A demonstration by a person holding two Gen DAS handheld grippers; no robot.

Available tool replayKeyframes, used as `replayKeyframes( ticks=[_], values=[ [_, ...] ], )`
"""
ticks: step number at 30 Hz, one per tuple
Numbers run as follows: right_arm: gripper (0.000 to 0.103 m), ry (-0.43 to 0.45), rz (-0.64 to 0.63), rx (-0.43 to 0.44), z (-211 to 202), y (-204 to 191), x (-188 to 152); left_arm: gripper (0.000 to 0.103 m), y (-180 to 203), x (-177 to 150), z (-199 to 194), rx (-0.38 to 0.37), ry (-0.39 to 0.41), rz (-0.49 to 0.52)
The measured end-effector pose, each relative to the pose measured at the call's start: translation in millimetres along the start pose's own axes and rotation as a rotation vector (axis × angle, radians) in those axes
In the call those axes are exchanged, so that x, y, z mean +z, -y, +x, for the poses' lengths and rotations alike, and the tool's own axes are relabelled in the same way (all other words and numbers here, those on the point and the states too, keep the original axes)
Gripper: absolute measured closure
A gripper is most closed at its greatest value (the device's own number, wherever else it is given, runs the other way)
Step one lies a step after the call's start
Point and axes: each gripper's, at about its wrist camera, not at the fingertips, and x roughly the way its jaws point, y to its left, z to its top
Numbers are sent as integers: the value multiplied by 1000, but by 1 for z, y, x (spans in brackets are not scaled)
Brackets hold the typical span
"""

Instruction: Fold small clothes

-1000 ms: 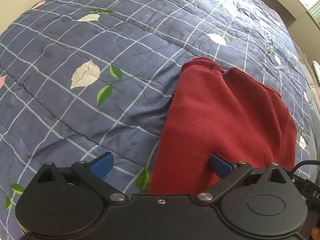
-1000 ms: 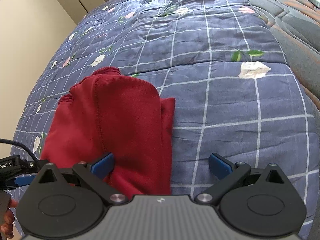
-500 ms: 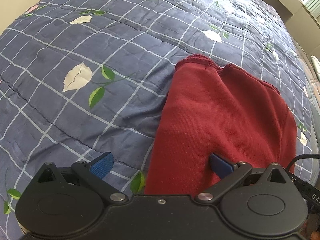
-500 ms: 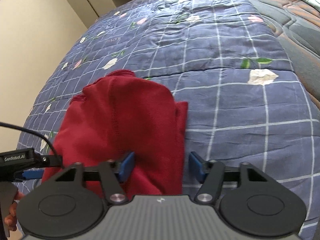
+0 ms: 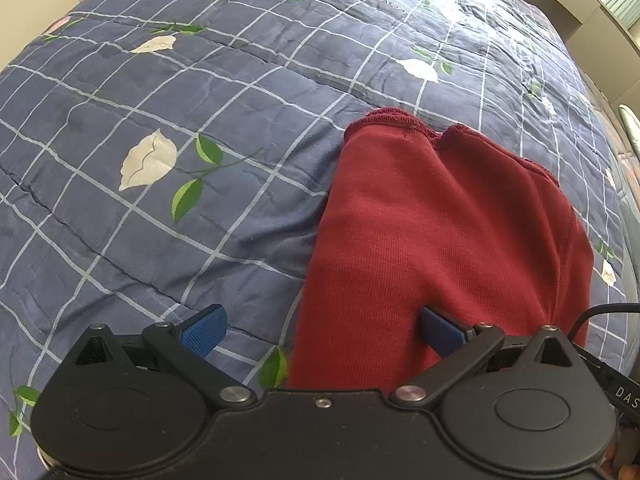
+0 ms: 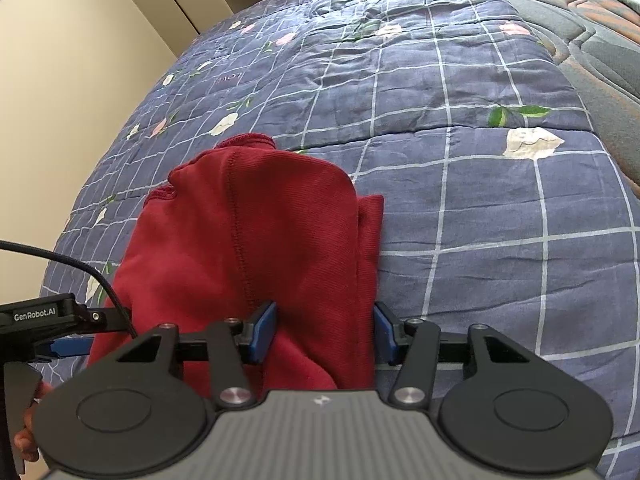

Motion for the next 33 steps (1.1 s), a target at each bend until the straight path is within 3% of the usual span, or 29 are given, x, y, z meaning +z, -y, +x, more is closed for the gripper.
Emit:
replayKeyframes(
  ticks=[16,24,26,30,33],
  values=[
    [47,-8,123,29,4,11,-3,0,-5,4,15,-50,-45,-13],
    [69,45,154,-44,-4,-11,-12,1,-15,11,22,-144,-111,-26],
    [72,65,168,-65,-6,-16,-15,7,-13,13,22,-172,-117,4],
    [77,111,214,-101,-12,-24,-20,28,-5,16,17,-225,-126,45],
    [78,138,249,-123,-18,-30,-22,39,1,19,12,-218,-131,102]
  ],
)
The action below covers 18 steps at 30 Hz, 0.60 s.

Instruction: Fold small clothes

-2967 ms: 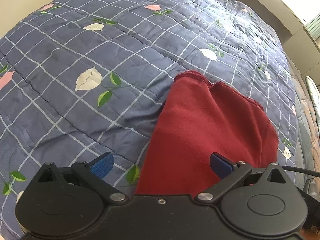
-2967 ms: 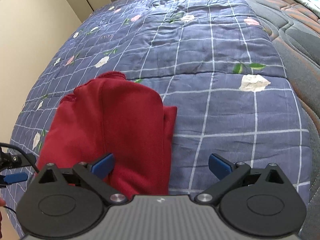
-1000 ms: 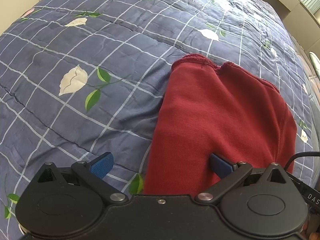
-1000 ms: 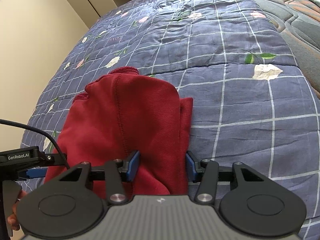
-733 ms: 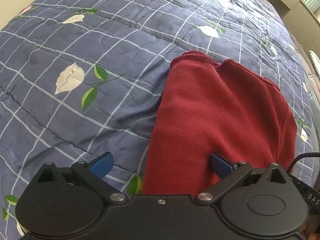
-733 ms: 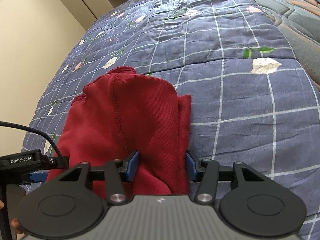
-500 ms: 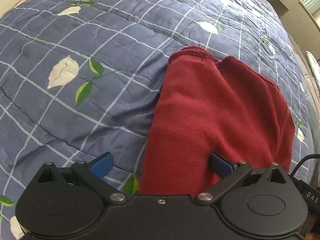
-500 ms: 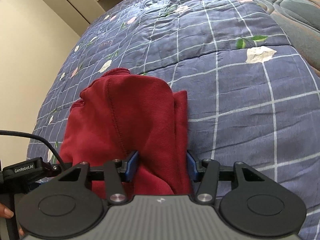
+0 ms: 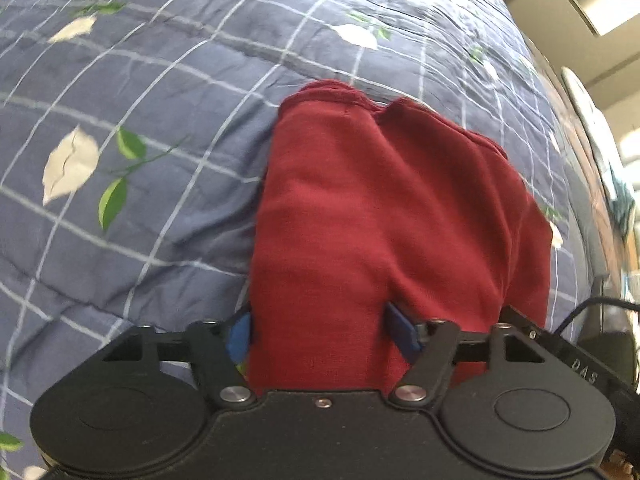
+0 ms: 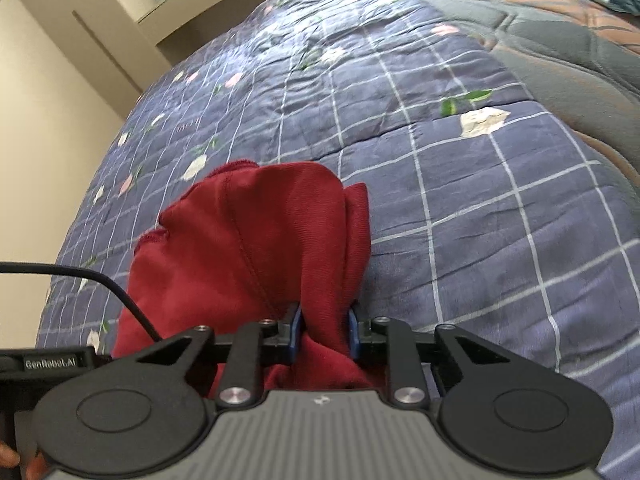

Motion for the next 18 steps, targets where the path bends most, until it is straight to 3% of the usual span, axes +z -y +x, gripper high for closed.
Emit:
replayKeyframes(
  ticks=[4,9,18],
  values=[
    [81,42,25,-12,-11,-12,0,56,-1,2,-9,-18,-5,39],
    [83,75,3,5,-22,-37,-1,69,-13,6,-18,-83,-18,61],
    [84,84,-40,77,-21,-84,2,72,-24,25,-61,-113,78,129]
  ],
)
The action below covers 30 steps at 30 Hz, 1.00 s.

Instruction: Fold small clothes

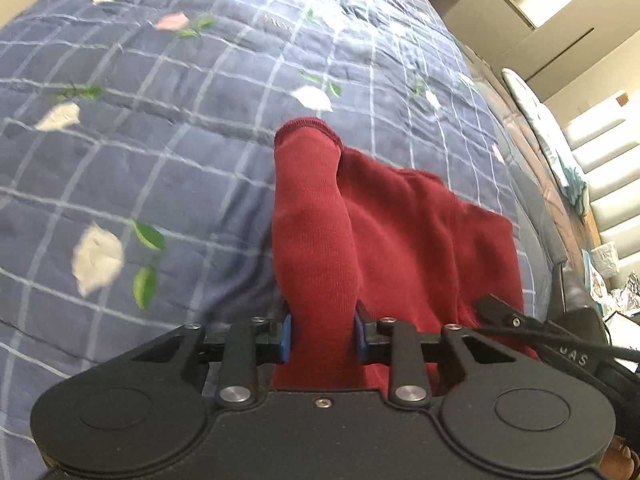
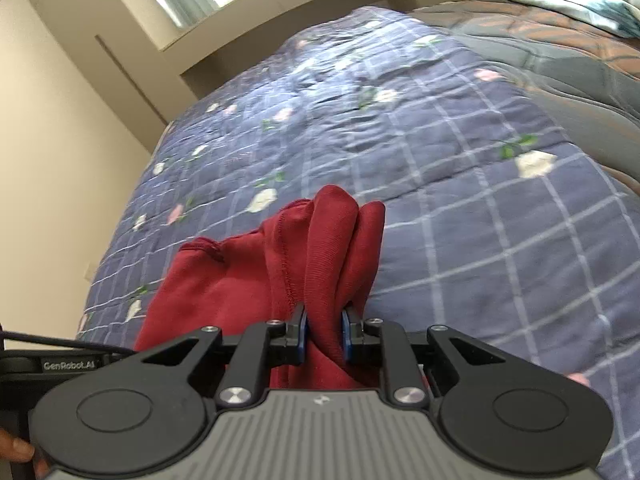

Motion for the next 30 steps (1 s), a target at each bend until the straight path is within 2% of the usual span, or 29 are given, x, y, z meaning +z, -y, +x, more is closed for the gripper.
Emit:
replayKeyframes(
  ticks=[6,10,16,22,23,24,26,28,30],
  values=[
    [84,-7,-50,61,25,-45,2,72,-28,18,-19,47,31,-11],
    [84,-23,-13,75,40,-59,-4,72,-48,28,-32,87,61,-24],
    [84,-76,40,14,59,-56,-24,72,-77,31,-34,117,54,-53],
    [80,-73,50,-44,58,-44,-29,70,-89,16,-20,134,28,-63],
    [76,-76,41,-55,59,-43,-30,70,-90,14,-19,135,29,-63],
    [67,-84,28,-76,61,-43,-31,68,-91,14,-18,134,30,-66],
    [56,-96,6,-115,64,-43,-34,64,-94,14,-15,137,24,-66],
    [51,-92,-7,-119,60,-41,-37,53,-95,14,-9,153,3,-66],
    [37,-85,-26,-141,56,-40,-39,46,-96,15,-5,160,-11,-67]
  ],
)
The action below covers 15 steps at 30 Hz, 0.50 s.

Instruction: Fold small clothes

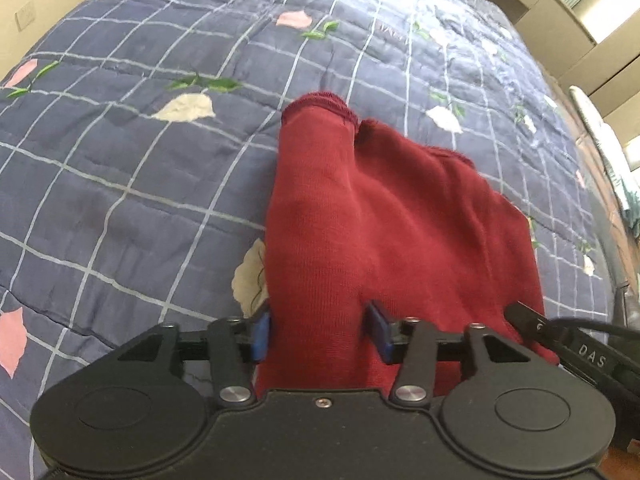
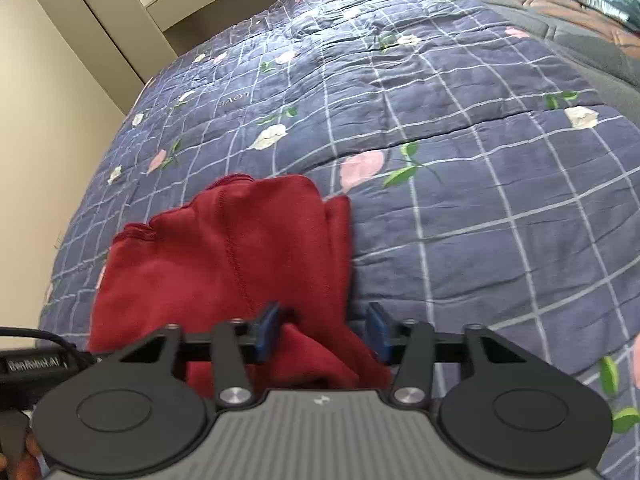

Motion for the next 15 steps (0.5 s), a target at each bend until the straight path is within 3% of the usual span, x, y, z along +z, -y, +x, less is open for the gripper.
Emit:
replayKeyframes(
  ticks=[6,10,15],
  values=[
    [13,66,-45,-9,-22,2,-1,20,7,-1,-3,36,14,19],
    [5,116,-79,13,-37,-1,-3,6,12,-5,-13,92,55,35],
    [0,184,-120,41,-65,-6,-12,1,15,-15,-35,146,134,56]
  ],
)
